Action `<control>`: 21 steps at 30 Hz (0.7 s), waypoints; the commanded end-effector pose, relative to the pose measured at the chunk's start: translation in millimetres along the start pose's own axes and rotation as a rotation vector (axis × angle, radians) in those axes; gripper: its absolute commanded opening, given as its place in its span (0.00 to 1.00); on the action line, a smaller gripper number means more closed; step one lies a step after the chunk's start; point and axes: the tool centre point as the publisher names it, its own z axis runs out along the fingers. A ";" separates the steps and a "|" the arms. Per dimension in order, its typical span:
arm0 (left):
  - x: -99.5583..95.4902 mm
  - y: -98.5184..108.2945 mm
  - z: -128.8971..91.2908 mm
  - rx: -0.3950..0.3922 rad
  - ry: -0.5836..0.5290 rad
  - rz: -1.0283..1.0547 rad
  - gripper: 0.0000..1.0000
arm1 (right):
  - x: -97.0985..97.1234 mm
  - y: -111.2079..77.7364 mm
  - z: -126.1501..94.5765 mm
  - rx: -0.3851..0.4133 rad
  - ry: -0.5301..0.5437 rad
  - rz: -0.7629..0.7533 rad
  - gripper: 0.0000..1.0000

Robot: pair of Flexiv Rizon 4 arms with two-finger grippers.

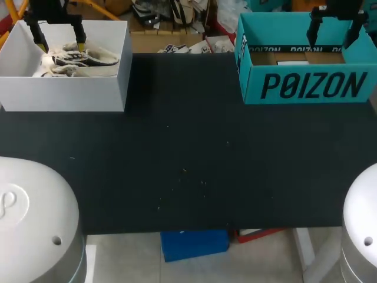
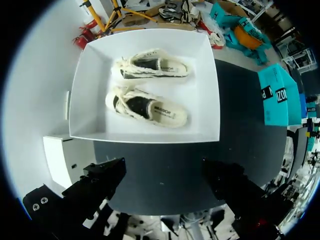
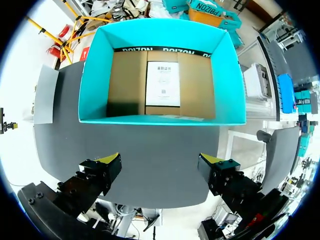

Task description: Take the shoe out of the shoebox, open the shoe tongue, remove and reinsert the insole, then place the shoe into the shoebox

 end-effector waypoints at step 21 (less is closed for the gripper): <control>-34.5 -38.4 -5.8 -0.098 0.042 1.482 1.00 | 0.0 0.0 0.0 0.000 0.000 0.000 1.00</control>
